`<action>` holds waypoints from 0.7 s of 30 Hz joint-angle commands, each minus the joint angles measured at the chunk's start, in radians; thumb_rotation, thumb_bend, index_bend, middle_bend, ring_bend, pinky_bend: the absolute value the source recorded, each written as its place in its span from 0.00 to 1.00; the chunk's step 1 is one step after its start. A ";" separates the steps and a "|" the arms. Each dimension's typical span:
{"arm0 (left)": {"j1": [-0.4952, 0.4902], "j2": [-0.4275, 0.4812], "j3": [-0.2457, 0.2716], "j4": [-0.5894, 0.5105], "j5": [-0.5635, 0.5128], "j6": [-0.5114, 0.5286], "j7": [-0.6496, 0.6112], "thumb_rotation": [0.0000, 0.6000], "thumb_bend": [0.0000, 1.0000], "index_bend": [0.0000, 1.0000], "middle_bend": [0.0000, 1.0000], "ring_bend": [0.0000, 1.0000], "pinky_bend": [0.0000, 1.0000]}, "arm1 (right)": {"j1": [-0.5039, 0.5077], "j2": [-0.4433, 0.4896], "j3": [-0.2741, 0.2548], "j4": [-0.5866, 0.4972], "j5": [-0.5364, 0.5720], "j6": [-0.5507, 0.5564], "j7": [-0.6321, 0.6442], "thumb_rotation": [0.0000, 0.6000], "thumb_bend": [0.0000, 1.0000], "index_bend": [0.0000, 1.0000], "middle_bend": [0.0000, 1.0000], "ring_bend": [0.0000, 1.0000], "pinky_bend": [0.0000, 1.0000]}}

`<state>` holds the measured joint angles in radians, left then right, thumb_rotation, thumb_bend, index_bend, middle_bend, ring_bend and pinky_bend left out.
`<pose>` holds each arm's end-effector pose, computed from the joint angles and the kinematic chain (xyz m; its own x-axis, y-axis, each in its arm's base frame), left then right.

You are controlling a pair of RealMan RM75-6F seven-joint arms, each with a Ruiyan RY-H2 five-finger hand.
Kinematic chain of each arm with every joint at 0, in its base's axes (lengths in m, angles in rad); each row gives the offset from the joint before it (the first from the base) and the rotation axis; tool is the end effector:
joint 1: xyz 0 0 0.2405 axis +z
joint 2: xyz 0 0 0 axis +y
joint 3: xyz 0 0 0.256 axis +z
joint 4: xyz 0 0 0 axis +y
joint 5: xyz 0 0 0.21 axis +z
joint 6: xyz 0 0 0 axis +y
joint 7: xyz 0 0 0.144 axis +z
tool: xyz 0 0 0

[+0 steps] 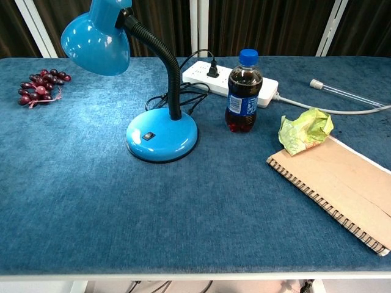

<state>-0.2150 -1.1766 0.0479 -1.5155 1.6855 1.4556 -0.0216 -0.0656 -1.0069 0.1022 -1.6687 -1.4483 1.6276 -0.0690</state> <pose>-0.2872 0.1969 0.1216 0.4468 0.0703 0.8919 0.8611 -0.3042 -0.4074 -0.3244 -0.1417 0.2181 0.5181 0.1157 0.8474 -0.8501 0.1784 0.4954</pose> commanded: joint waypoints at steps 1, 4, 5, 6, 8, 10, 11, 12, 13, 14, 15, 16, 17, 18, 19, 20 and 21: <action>-0.042 -0.036 0.010 -0.017 0.033 -0.060 0.019 1.00 0.25 0.00 0.00 0.00 0.07 | 0.003 0.002 0.001 -0.007 0.002 -0.006 -0.002 1.00 0.08 0.00 0.00 0.00 0.00; -0.092 -0.082 0.012 -0.034 0.062 -0.131 0.037 1.00 0.25 0.00 0.00 0.00 0.07 | 0.006 0.002 0.001 -0.013 0.003 -0.011 -0.008 1.00 0.08 0.00 0.00 0.00 0.00; -0.117 -0.104 0.008 -0.041 0.072 -0.161 0.042 1.00 0.25 0.00 0.00 0.00 0.07 | 0.007 0.002 0.001 -0.015 0.005 -0.013 -0.009 1.00 0.08 0.00 0.00 0.00 0.00; -0.135 -0.120 0.005 -0.046 0.079 -0.182 0.043 1.00 0.25 0.00 0.00 0.00 0.07 | 0.007 0.002 0.001 -0.016 0.007 -0.014 -0.009 1.00 0.08 0.00 0.00 0.00 0.00; -0.166 -0.147 -0.002 -0.052 0.086 -0.217 0.042 1.00 0.25 0.00 0.00 0.00 0.07 | 0.006 0.004 0.002 -0.019 0.010 -0.015 -0.007 1.00 0.08 0.00 0.00 0.00 0.00; -0.206 -0.182 -0.016 -0.052 0.086 -0.264 0.040 1.00 0.25 0.00 0.00 0.00 0.07 | 0.004 0.008 0.002 -0.022 0.010 -0.012 -0.004 1.00 0.08 0.00 0.00 0.00 0.00; -0.222 -0.197 -0.022 -0.050 0.082 -0.284 0.039 1.00 0.25 0.00 0.00 0.00 0.07 | 0.003 0.010 0.002 -0.022 0.010 -0.011 -0.002 1.00 0.08 0.00 0.00 0.00 0.00; -0.244 -0.219 -0.031 -0.045 0.076 -0.312 0.037 1.00 0.25 0.00 0.00 0.00 0.07 | 0.000 0.013 0.002 -0.022 0.014 -0.009 0.002 1.00 0.08 0.00 0.00 0.00 0.00; -0.259 -0.233 -0.037 -0.041 0.070 -0.331 0.035 1.00 0.25 0.00 0.00 0.00 0.07 | -0.001 0.015 0.003 -0.021 0.016 -0.008 0.005 1.00 0.08 0.00 0.00 0.00 0.00; -0.276 -0.251 -0.044 -0.034 0.062 -0.351 0.034 1.00 0.25 0.00 0.00 0.00 0.07 | -0.003 0.017 0.003 -0.020 0.020 -0.008 0.010 1.00 0.08 0.00 0.00 0.00 0.00; -0.287 -0.264 -0.049 -0.028 0.055 -0.366 0.035 1.00 0.25 0.00 0.00 0.00 0.07 | -0.004 0.018 0.004 -0.018 0.023 -0.009 0.014 1.00 0.08 0.00 0.00 0.00 0.00; -0.299 -0.275 -0.055 -0.022 0.047 -0.381 0.036 1.00 0.25 0.00 0.00 0.00 0.07 | -0.005 0.019 0.004 -0.017 0.026 -0.009 0.018 1.00 0.08 0.00 0.00 0.00 0.00; -0.312 -0.289 -0.062 -0.012 0.034 -0.399 0.039 1.00 0.25 0.00 0.00 0.00 0.07 | -0.006 0.020 0.004 -0.015 0.028 -0.011 0.023 1.00 0.08 0.00 0.00 0.00 0.00; -0.321 -0.299 -0.067 -0.005 0.024 -0.411 0.041 1.00 0.25 0.00 0.00 0.00 0.07 | -0.007 0.021 0.003 -0.012 0.030 -0.012 0.026 1.00 0.08 0.00 0.00 0.00 0.00; -0.330 -0.309 -0.072 0.003 0.015 -0.422 0.042 1.00 0.25 0.00 0.00 0.00 0.07 | -0.007 0.021 0.003 -0.010 0.030 -0.013 0.027 1.00 0.08 0.00 0.00 0.00 0.00; -0.340 -0.320 -0.079 0.012 0.004 -0.433 0.043 1.00 0.25 0.00 0.00 0.00 0.07 | -0.007 0.022 0.002 -0.007 0.030 -0.015 0.030 1.00 0.08 0.00 0.00 0.00 0.00; -0.348 -0.328 -0.082 0.019 -0.003 -0.441 0.044 1.00 0.26 0.00 0.00 0.00 0.07 | -0.007 0.022 0.003 -0.005 0.031 -0.016 0.032 1.00 0.08 0.00 0.00 0.00 0.00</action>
<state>-0.5520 -1.4939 -0.0256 -1.5064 1.6928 1.0252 0.0200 -0.0723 -0.9853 0.1050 -1.6746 -1.4176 1.6124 -0.0377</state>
